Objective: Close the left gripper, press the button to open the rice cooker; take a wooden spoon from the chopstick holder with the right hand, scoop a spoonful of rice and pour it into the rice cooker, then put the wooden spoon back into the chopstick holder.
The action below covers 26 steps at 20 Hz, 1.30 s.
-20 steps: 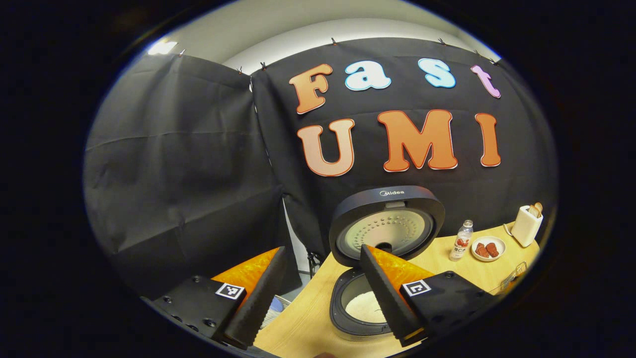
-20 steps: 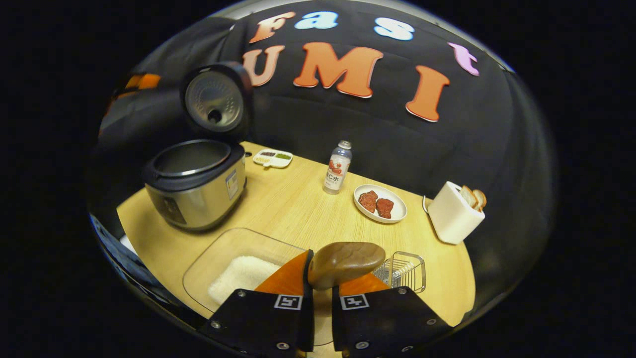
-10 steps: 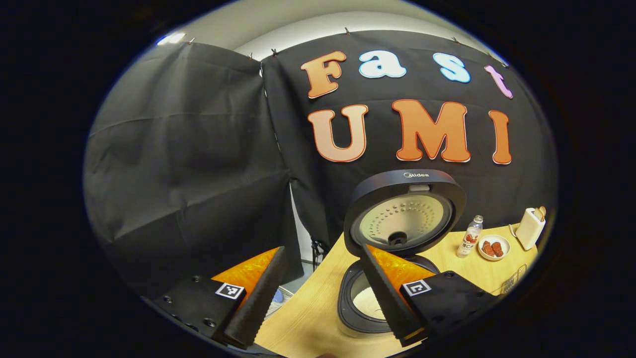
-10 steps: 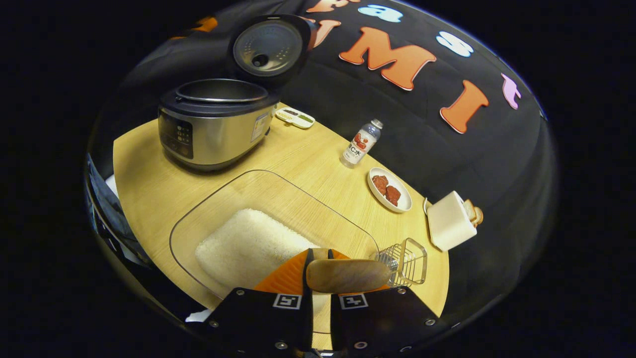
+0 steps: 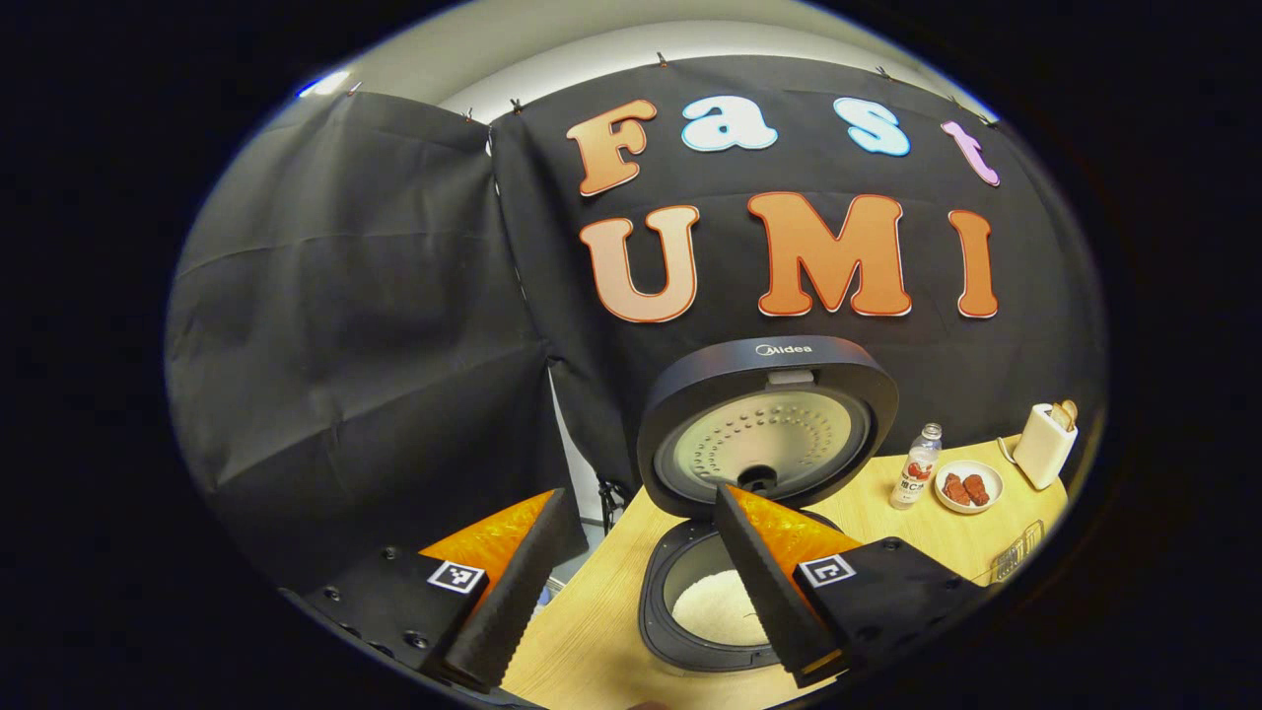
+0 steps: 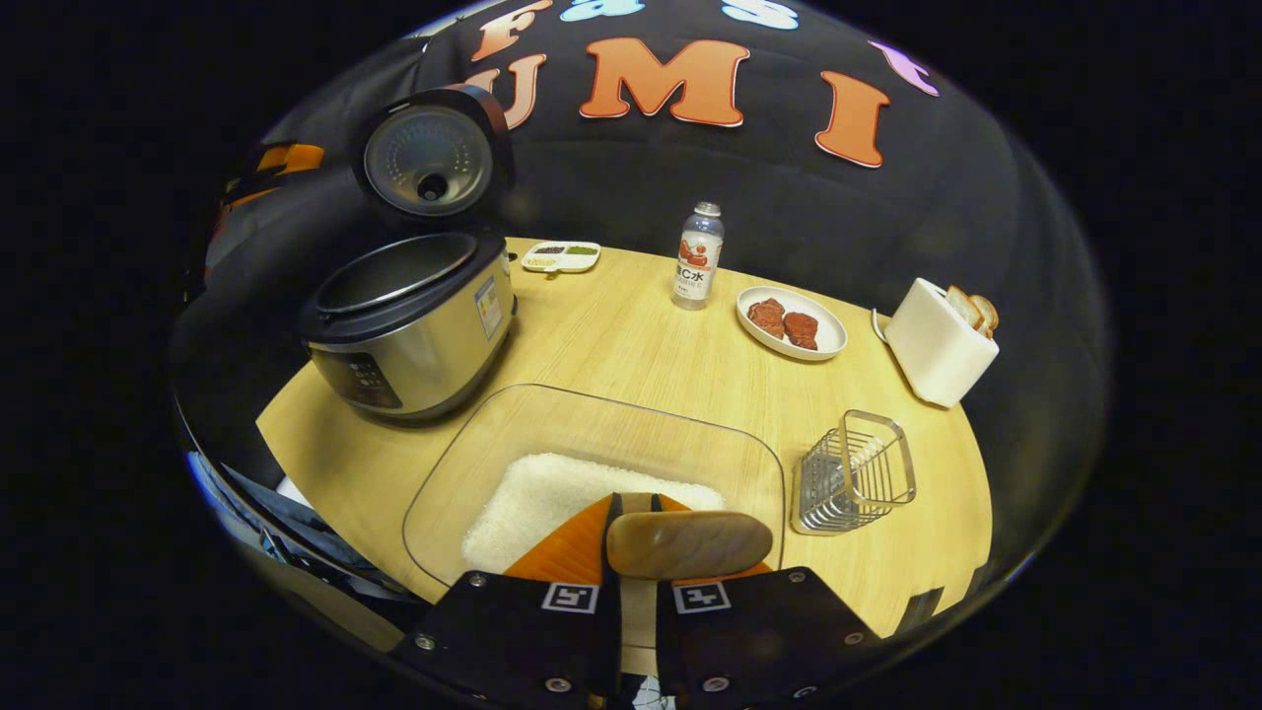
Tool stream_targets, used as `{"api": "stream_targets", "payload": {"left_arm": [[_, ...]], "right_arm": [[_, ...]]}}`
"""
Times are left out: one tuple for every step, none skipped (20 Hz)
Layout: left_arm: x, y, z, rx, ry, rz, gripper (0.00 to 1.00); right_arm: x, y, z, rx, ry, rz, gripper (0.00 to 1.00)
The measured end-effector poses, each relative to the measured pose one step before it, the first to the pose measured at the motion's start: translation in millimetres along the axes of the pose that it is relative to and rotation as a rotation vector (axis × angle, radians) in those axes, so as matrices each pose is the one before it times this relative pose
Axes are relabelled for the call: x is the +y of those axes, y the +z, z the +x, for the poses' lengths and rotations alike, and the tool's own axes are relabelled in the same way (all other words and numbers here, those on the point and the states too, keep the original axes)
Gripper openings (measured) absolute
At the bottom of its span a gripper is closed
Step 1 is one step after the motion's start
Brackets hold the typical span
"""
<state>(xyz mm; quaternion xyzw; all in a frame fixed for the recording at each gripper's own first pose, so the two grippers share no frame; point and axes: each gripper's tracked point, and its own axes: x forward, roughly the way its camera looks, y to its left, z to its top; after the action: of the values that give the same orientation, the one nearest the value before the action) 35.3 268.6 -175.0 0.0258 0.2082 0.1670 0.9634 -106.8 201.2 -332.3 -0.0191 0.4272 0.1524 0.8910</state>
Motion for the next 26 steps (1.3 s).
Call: {"api": "stream_targets", "payload": {"left_arm": [[-1.25,1.37,0.79,-0.00281,-0.00277,0.00228,1.0],[0.0,1.84,0.67,-0.0029,-0.00237,0.00346,0.99],[-0.23,0.49,0.37,-0.00251,-0.00158,0.00403,1.0],[0.26,0.64,-0.65,-0.00188,0.00024,0.00106,1.0],[1.41,-0.42,-0.12,0.00122,0.00246,0.0011,1.0],[2.16,-2.5,-0.08,0.00209,0.00479,-0.00038,1.0],[3.25,-1.13,-0.14,0.00151,0.00558,-0.00117,1.0],[3.54,-1.06,0.27,0.00253,0.00731,-0.00355,1.0],[4.33,-1.71,-0.41,0.00438,0.01015,-0.00459,1.0],[3.33,-1.79,0.53,0.00415,0.00956,-0.00465,1.0],[3.84,-1.73,-0.41,0.00441,0.00826,-0.00426,0.99],[4.8,-2.24,0.21,0.00387,0.00868,-0.00321,1.0],[3.3,-1.69,-0.64,0.00409,0.00729,-0.00168,1.0],[1.63,-1.99,0.08,0.00362,0.00706,-0.00081,1.0],[1.55,-1.51,0.25,0.00269,0.00519,-0.00108,0.99],[2.43,-0.69,-0.33,0.00258,0.00457,-0.00051,1.0],[0.37,-0.41,0.11,0.00189,0.00363,0.00003,0.99],[0.21,-0.78,0.29,0.00217,0.00324,0.00096,0.99],[0.18,-0.66,1.34,0.00245,0.00365,0.00084,1.0],[-0.64,-0.45,0.62,0.00155,0.00107,0.00119,1.0],[-0.41,0.48,-1.31,-0.00081,0.00121,0.00045,1.0],[-0.89,0.83,-2.36,-0.00067,-0.00122,0.00167,1.0],[-1.13,1.26,-0.01,-0.00053,-0.0007,0.00195,0.99],[-2.42,-1.39,-0.04,0.00162,-0.00227,0.00171,0.99],[-1.19,1.08,-0.59,0.00031,-0.00109,0.00199,0.99],[-2.1,-0.22,-0.39,0.00127,-0.00121,0.00152,0.99]], "right_arm": [[2.48,2.02,0.85,-0.00244,0.00736,-0.00041,0.1],[2.49,0.9,0.13,-0.0023,0.00238,-0.00693,0.1],[0.83,1.32,0.27,0.00229,0.00572,-0.00306,0.14],[4.96,0.21,1.44,0.00214,0.01728,0.00135,0.14],[8.73,0.44,0.36,0.01311,0.03306,0.01147,0.14],[9.05,1.28,1.57,0.00975,0.03479,0.01146,0.14],[7.3,0.96,-0.08,0.01079,0.02553,0.00449,0.14],[5.14,1.08,2.76,0.00622,0.01633,0.00229,0.14],[1.74,1.41,0.98,0.00659,0.00879,0.01021,0.14],[1.47,0.19,1.97,0.00902,0.01069,0.02092,0.14],[0.04,1.48,2.78,0.00916,0.0123,0.03686,0.14],[-0.29,-0.85,0.72,0.01166,0.01514,0.0515,0.14],[-1.46,0.17,1.79,0.01171,0.01656,0.07415,0.14],[-1.64,0.36,1.58,0.01128,0.01489,0.06812,0.14],[-2.9,1.04,0.64,0.00716,0.01229,0.06901,0.14],[-3.36,1.23,1.67,0.00339,0.01121,0.05612,0.14],[-2.05,1.49,1.69,0.00024,0.01103,0.04601,0.14],[-3.03,1.2,1.09,-0.00209,0.01019,0.04307,0.14],[-1.31,0.31,1.42,0.00011,0.01061,0.04484,0.14],[-3.34,-0.17,1.78,0.00023,0.00651,0.03816,0.14],[-2.23,0.14,0.01,0.00217,0.01125,0.04364,0.13],[-2.03,0.27,0.6,-0.00026,0.01258,0.03752,0.13],[-1.5,-0.53,-1.11,0.00147,0.01346,0.03368,0.13],[-1.57,0.15,-0.17,-0.00093,0.01452,0.02858,0.13],[-0.68,-0.94,-0.13,-0.00283,0.01467,0.02884,0.13],[-1.56,0.53,1.61,-0.00315,0.00916,0.02465,0.13]]}}
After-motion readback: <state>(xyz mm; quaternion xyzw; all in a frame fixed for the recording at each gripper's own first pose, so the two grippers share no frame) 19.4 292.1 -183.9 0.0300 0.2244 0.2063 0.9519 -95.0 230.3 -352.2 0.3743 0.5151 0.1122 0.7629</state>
